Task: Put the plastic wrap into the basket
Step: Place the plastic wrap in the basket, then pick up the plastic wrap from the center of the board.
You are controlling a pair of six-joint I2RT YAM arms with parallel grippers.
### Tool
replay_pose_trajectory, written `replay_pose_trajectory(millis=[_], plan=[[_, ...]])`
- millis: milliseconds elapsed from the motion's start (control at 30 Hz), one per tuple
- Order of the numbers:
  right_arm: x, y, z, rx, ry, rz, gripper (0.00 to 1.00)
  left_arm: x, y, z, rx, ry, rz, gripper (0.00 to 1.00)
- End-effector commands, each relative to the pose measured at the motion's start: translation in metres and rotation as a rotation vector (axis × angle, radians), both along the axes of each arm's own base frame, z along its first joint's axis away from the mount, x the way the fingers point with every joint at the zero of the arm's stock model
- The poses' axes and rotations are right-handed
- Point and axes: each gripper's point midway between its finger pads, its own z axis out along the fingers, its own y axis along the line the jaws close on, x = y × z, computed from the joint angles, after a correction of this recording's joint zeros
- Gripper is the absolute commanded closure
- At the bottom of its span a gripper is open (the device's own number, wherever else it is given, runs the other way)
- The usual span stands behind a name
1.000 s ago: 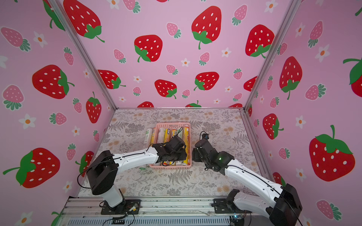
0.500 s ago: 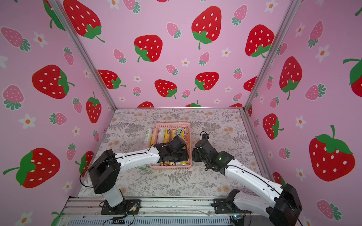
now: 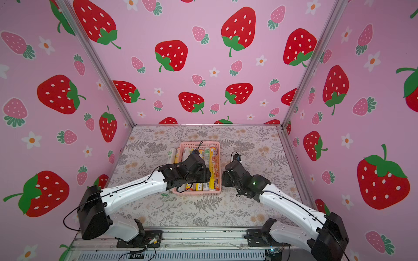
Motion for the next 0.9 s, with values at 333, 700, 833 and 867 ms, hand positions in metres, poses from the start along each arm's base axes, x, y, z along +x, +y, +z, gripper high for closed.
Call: replay_pose_trajectory(millis=[333, 700, 833, 867], plan=[[0.005, 0.004, 0.001, 0.005, -0.012, 0.011, 0.33, -0.024, 0.199, 0.008, 0.165, -0.053, 0.359, 0.16], [0.007, 0.012, -0.013, 0.019, 0.031, 0.002, 0.33, -0.008, 0.218, -0.048, 0.187, 0.087, 0.382, 0.15], [0.007, 0.01, -0.015, 0.014, 0.031, -0.007, 0.34, 0.004, 0.219, -0.065, 0.154, 0.121, 0.377, 0.16], [0.007, 0.009, -0.016, 0.011, 0.032, -0.01, 0.33, 0.007, 0.218, -0.069, 0.148, 0.128, 0.372, 0.16]])
